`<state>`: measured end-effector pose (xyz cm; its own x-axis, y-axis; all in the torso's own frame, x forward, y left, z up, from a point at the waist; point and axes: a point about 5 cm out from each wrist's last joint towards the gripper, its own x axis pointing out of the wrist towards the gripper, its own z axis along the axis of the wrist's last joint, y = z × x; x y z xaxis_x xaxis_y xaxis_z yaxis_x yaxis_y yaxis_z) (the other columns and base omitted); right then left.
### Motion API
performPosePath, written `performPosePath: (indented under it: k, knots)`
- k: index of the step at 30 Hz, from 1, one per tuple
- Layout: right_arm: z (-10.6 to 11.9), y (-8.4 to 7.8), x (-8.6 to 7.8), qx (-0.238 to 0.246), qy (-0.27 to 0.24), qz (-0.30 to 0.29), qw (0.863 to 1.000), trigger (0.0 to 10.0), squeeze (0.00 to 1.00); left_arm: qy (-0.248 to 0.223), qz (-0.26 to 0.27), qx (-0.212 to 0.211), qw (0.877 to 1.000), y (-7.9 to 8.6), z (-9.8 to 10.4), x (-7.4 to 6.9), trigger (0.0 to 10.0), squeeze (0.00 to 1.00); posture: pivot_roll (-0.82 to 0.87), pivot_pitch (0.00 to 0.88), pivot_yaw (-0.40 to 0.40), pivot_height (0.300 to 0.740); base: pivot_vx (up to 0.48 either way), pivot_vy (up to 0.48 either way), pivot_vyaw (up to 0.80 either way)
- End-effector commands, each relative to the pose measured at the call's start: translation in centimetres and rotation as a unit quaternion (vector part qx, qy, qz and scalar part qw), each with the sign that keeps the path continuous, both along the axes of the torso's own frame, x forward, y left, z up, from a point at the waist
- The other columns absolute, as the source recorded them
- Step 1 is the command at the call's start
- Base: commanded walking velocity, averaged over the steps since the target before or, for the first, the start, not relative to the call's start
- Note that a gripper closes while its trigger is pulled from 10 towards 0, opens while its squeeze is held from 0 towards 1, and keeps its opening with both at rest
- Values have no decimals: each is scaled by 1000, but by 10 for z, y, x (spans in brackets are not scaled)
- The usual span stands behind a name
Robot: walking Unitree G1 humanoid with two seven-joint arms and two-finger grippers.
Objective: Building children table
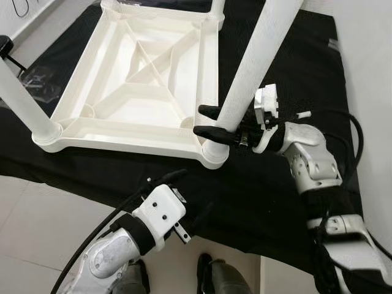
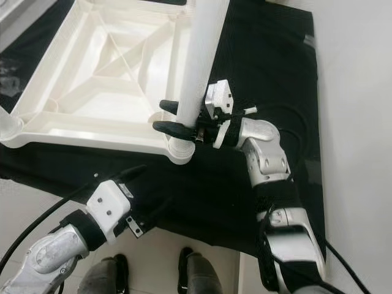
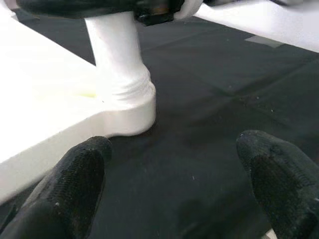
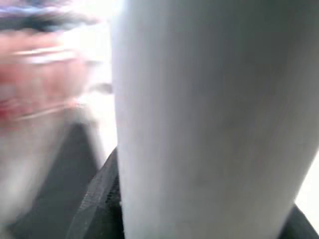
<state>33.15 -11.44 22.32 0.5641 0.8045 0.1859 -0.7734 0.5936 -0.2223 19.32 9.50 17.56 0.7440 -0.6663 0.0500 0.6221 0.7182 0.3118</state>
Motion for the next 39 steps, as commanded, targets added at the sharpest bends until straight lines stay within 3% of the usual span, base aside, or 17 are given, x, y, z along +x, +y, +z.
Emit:
performPosePath:
  k: [1, 3, 4, 6, 11, 12, 13, 15, 16, 21, 22, 23, 24, 25, 28, 35, 39]
  knots:
    - [-52, -6, -12, -75, 86, -180, 977, 0, 0, 13, -15, 4, 1000, -3, -4, -3, 10000, 0, 67, 293, -120, 740, 0, 0, 0]
    - [-52, -6, -12, -75, 86, -180, 977, 0, 0, 13, -15, 4, 1000, -3, -4, -3, 10000, 0, 67, 293, -120, 740, 0, 0, 0]
    - [-62, 2, -27, -71, 97, -219, 968, 0, 0, 14, -18, 5, 1000, -3, -4, -3, 10000, 0, 70, 294, -115, 740, 0, 0, 0]
    - [-69, 19, -36, -72, 105, -205, 970, 0, 0, 17, -25, 4, 1000, -5, -5, -3, 10000, 0, 63, 275, -96, 740, 0, 0, 0]
    - [-60, 24, -24, -63, 102, -195, 974, 0, 0, 14, -24, 5, 1000, -4, -4, -1, 10000, 0, 66, 272, -104, 740, 0, 0, 0]
    - [-58, 25, -23, -68, 98, -198, 973, 2980, 0, 14, -24, 5, 1000, -3, -4, -1, 10000, 0, 67, 270, -107, 740, 0, 0, 0]
    - [-56, 26, -21, -65, 98, -190, 975, 10000, 0, 14, -23, 5, 1000, -3, -5, -1, 10000, 0, 70, 267, -108, 740, 0, 0, 0]
    - [-54, 27, -19, -63, 99, -185, 976, 10000, 0, 15, -22, 6, 1000, -3, -5, -1, 10000, 0, 70, 267, -108, 740, 0, 0, 0]
    - [-50, 30, -19, -57, 97, -180, 977, 10000, 1000, 14, -22, 6, 1000, -3, -5, -1, 10000, 0, 73, 266, -106, 740, 0, 0, 0]
    - [-30, 38, -11, -17, 87, -128, 988, 10000, 1000, 11, -20, 7, 1000, -3, -4, 0, 10000, 0, 74, 261, -110, 740, 0, 0, 0]
    - [-25, 41, -10, -6, 82, -108, 991, 10000, 804, 10, -20, 6, 1000, -3, -3, 1, 10000, 0, 69, 256, -110, 740, 0, 0, 0]
    - [-20, 46, -9, 1, 77, -78, 994, 10000, 804, 10, -20, 6, 1000, -4, -4, 1, 10000, 0, 73, 257, -110, 740, 0, 0, 0]
    - [-14, 53, -12, 1, 66, -6, 998, 10000, 0, 10, -21, 5, 1000, -4, -4, 1, 10000, 0, 79, 255, -111, 740, 0, 0, 0]
    - [-14, 53, -12, 1, 66, -6, 998, 10000, 0, 10, -21, 5, 1000, -4, -4, 1, 10000, 0, 79, 255, -111, 740, 0, 0, 0]
    - [-6, 57, -19, -34, 35, 121, 991, 10000, 0, 9, -18, 6, 1000, -3, -3, 2, 10000, 0, 81, 254, -110, 740, 0, 0, 0]
    - [9, 44, -6, -77, 18, 235, 969, 10000, 0, 8, -15, 6, 1000, -3, -3, 1, 10000, 0, 99, 251, -111, 740, 0, 0, 0]
    - [12, 41, -1, -83, 22, 264, 961, 10000, 0, 7, -12, 8, 1000, -1, -3, 1, 10000, 0, 103, 252, -111, 740, 0, 0, 0]
